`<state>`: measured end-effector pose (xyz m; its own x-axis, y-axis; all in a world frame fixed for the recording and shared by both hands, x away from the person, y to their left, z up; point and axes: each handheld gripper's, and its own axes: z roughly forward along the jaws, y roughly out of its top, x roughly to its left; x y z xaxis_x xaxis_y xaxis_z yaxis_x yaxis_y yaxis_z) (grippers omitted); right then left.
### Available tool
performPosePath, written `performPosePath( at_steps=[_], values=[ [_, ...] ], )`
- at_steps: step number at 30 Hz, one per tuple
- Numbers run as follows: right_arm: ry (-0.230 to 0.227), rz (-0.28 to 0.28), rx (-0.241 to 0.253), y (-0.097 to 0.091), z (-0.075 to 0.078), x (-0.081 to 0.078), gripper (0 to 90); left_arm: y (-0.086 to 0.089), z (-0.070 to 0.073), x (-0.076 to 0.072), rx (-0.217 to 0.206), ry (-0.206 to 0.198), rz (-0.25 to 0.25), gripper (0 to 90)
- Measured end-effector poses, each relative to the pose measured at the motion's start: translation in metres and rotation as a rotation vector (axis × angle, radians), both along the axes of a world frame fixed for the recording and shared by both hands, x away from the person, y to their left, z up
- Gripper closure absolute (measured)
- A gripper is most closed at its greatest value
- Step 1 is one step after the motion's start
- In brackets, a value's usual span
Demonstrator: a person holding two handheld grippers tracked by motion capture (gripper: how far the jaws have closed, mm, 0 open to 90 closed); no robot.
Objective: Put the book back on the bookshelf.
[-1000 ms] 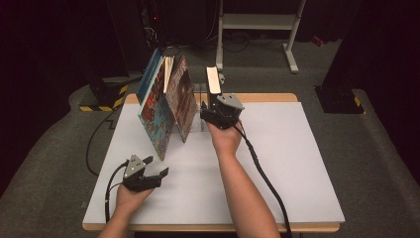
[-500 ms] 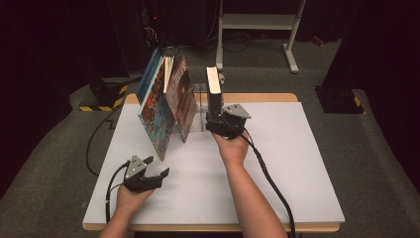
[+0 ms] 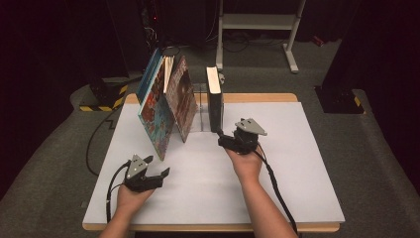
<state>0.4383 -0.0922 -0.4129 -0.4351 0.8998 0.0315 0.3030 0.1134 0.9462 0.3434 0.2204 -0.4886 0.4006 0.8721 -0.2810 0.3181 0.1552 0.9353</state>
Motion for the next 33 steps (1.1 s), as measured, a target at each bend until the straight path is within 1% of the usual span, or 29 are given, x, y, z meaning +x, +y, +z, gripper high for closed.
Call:
performPosePath(
  at_steps=[1, 2, 4, 6, 11, 14, 17, 18, 19, 20, 22, 24, 27, 29, 31, 32, 33],
  values=[
    [0.0, 0.0, -0.004, -0.003, -0.001, -0.002, 9.8, -0.001, 0.0, 0.0, -0.008, -0.002, 0.007, 19.4],
    [-0.004, 0.004, -0.005, -0.006, -0.002, -0.005, 9.8, -0.001, -0.001, 0.0, -0.006, -0.001, 0.01, 19.4],
    [-0.002, 0.008, -0.004, -0.012, -0.005, -0.011, 9.9, -0.001, -0.001, 0.0, 0.003, -0.003, 0.013, 19.1],
    [-0.002, 0.012, -0.008, -0.019, -0.009, -0.017, 10.1, -0.001, -0.001, 0.0, 0.03, -0.009, 0.014, 18.9],
    [-0.003, 0.022, -0.011, -0.04, -0.02, -0.035, 10.1, 0.0, -0.002, -0.001, 0.046, -0.006, 0.026, 18.9],
    [-0.006, 0.02, -0.011, -0.052, -0.026, -0.044, 10.0, 0.001, -0.002, -0.001, 0.033, 0.002, 0.032, 18.9],
    [0.003, 0.013, -0.005, -0.068, -0.033, -0.055, 10.1, 0.003, -0.002, -0.001, 0.016, 0.007, 0.045, 18.9],
    [0.003, 0.013, -0.005, -0.068, -0.033, -0.055, 10.1, 0.003, -0.002, -0.001, 0.016, 0.007, 0.045, 18.9],
    [0.003, 0.01, -0.002, -0.073, -0.035, -0.058, 10.1, 0.004, -0.003, -0.001, 0.013, 0.008, 0.051, 18.9],
    [0.004, 0.003, -0.003, -0.083, -0.039, -0.065, 10.1, 0.004, -0.003, -0.001, 0.014, 0.011, 0.055, 18.4],
    [0.002, -0.006, -0.004, -0.092, -0.042, -0.072, 10.2, 0.005, -0.004, -0.002, 0.013, 0.014, 0.06, 17.8],
    [0.007, -0.018, -0.017, -0.101, -0.046, -0.079, 10.4, 0.006, -0.004, -0.003, 0.012, 0.017, 0.064, 17.7],
    [0.03, -0.023, -0.033, -0.114, -0.05, -0.084, 10.4, 0.007, -0.004, -0.004, 0.014, 0.02, 0.072, 17.7],
    [0.046, -0.025, -0.034, -0.122, -0.053, -0.087, 10.4, 0.007, -0.005, -0.005, 0.016, 0.021, 0.076, 17.7],
    [0.048, -0.032, -0.051, -0.129, -0.056, -0.091, 10.5, 0.009, -0.006, -0.007, 0.015, 0.025, 0.083, 17.7],
    [0.054, -0.035, -0.052, -0.133, -0.057, -0.092, 10.5, 0.01, -0.006, -0.009, 0.018, 0.031, 0.082, 17.7],
    [0.055, -0.037, -0.051, -0.136, -0.059, -0.094, 10.5, 0.01, -0.006, -0.009, 0.011, 0.031, 0.086, 17.7]
  ],
)
